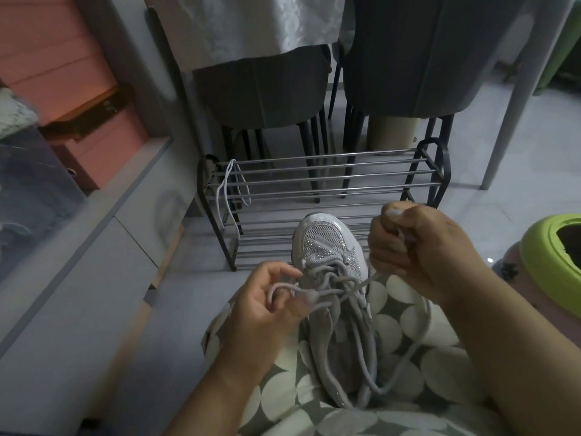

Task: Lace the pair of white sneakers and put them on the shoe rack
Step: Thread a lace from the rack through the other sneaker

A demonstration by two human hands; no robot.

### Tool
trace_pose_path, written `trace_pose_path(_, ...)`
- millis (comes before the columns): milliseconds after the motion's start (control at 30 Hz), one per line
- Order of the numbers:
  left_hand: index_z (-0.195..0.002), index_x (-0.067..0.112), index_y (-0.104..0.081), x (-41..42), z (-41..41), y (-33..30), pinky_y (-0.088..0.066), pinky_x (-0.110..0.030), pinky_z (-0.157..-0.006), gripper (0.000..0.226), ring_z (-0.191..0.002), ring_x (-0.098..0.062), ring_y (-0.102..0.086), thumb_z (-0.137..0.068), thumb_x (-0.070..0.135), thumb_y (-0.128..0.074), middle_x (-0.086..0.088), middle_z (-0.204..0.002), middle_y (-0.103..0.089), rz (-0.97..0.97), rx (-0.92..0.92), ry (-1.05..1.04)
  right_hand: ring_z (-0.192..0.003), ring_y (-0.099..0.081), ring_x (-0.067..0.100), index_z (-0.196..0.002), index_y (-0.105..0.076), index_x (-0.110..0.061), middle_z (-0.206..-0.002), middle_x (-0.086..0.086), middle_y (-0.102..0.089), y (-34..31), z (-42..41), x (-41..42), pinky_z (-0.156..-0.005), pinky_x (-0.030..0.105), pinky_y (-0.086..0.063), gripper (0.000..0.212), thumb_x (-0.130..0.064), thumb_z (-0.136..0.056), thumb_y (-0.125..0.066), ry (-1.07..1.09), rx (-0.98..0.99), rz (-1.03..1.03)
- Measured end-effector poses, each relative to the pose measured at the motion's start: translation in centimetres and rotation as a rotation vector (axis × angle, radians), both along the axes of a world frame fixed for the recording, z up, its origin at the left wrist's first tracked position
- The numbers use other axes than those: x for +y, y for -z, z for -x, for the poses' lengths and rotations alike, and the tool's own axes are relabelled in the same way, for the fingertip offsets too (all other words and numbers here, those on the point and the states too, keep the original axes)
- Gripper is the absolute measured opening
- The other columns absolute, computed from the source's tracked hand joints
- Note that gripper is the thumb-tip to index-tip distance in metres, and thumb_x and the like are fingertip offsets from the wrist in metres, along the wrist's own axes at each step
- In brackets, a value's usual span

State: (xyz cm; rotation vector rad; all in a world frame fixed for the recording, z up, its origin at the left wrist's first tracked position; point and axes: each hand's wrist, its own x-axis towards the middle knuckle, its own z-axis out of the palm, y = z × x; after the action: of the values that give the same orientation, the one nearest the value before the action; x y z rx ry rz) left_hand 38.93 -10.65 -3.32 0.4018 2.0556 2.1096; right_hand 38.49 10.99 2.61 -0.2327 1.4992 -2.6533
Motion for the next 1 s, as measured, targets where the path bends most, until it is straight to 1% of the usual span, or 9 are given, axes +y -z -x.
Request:
trace_pose_path(100,-0.091,0.033,-0.059,1.0,-0.5,-0.1,-0.037,-0.021,-0.054,0.055,-0.059,-0.006,-0.041,-0.049,0.049,-0.090,0.008,-0.065,-0.049,0.264,0.101,0.048,-0.041,-0.025,0.010,-0.053,-0.027,-0.016,-0.049,0.005,-0.030,0.3,-0.1,-1.0,-0.041,0.017,-0.026,0.025,-0.010,-0.075,-0.038,-0.009,-0.036,0.007)
trace_pose_path(167,-0.090,0.035,-0.057,1.3,-0.3,0.0,-0.034,-0.027,-0.052,0.048,-0.058,-0.009,-0.037,-0.053,0.042,-0.088,0.007,-0.064,-0.046,0.368,0.166,-0.020,-0.041,-0.025,0.010,-0.054,-0.026,-0.015,-0.049,0.005,-0.030,0.2,-0.1,-1.0,-0.041,0.018,-0.025,0.026,-0.010,-0.076,-0.039,-0.008,-0.031,-0.006)
trace_pose_path(333,-0.087,0.034,-0.052,1.3,-0.5,0.1,-0.029,-0.029,-0.049,0.040,-0.053,-0.009,-0.031,-0.062,0.020,-0.080,0.011,-0.056,-0.039,0.399,0.190,-0.078,-0.043,-0.020,0.009,-0.055,-0.027,-0.015,-0.048,0.003,-0.030,-0.2,-0.2,0.0,-0.041,0.019,-0.019,0.028,-0.010,-0.079,-0.039,0.049,0.020,-0.086)
trace_pose_path(533,-0.090,0.033,-0.051,1.6,-0.5,-0.2,-0.050,-0.034,-0.049,0.042,-0.054,-0.015,-0.053,-0.062,0.026,-0.082,0.004,-0.063,-0.058,0.418,0.223,-0.113,-0.044,-0.024,0.013,-0.052,-0.036,-0.020,-0.048,0.001,-0.035,-0.2,-0.3,-1.1,-0.043,0.023,-0.021,0.028,-0.020,-0.077,-0.049,0.009,0.104,-0.305)
trace_pose_path(633,-0.091,0.028,-0.050,1.5,-1.0,-0.4,-0.043,-0.014,-0.046,0.044,-0.054,-0.001,-0.056,-0.067,0.007,-0.081,0.020,-0.069,-0.062,0.413,0.261,-0.193,-0.044,-0.024,0.014,-0.050,-0.037,-0.022,-0.048,-0.001,-0.034,-0.8,-0.5,-0.3,-0.044,0.023,-0.023,0.029,-0.024,-0.075,-0.051,0.094,0.087,-0.407)
trace_pose_path(700,-0.091,0.029,-0.050,1.4,-1.1,-0.2,-0.038,-0.014,-0.044,0.048,-0.049,-0.003,-0.048,-0.066,0.003,-0.081,0.015,-0.065,-0.058,0.401,0.283,-0.229,-0.044,-0.028,0.013,-0.050,-0.038,-0.024,-0.048,-0.006,-0.035,-0.9,-0.8,0.3,-0.044,0.024,-0.027,0.029,-0.022,-0.076,-0.049,0.227,0.101,-0.621)
trace_pose_path(767,-0.091,0.032,-0.050,1.3,-1.1,0.0,-0.036,-0.016,-0.044,0.049,-0.049,-0.005,-0.042,-0.065,0.005,-0.082,0.011,-0.062,-0.052,0.373,0.294,-0.267,-0.047,-0.035,0.009,-0.060,-0.045,-0.028,-0.051,-0.008,-0.041,-0.7,-1.1,0.0,-0.048,0.027,-0.033,0.021,-0.027,-0.078,-0.055,0.277,0.215,-1.082)
trace_pose_path(867,-0.092,0.035,-0.050,1.3,-0.9,0.0,-0.037,-0.020,-0.045,0.052,-0.049,-0.006,-0.038,-0.065,0.004,-0.081,0.007,-0.059,-0.043,0.350,0.293,-0.275,-0.057,-0.046,0.005,-0.085,-0.056,-0.035,-0.067,-0.007,-0.055,0.2,-1.5,-1.3,-0.057,0.027,-0.040,0.011,-0.041,-0.077,-0.061,0.006,0.326,-1.637)
trace_pose_path(1000,-0.094,0.032,-0.050,1.4,-0.8,0.0,-0.038,-0.016,-0.046,0.051,-0.049,-0.008,-0.041,-0.065,0.001,-0.079,0.009,-0.061,-0.045,0.366,0.297,-0.263,-0.074,-0.050,0.000,-0.083,-0.062,-0.035,-0.083,-0.017,-0.054,-0.6,-1.0,-0.7,-0.066,0.019,-0.041,0.009,-0.040,-0.079,-0.068,-0.095,0.304,-1.753)
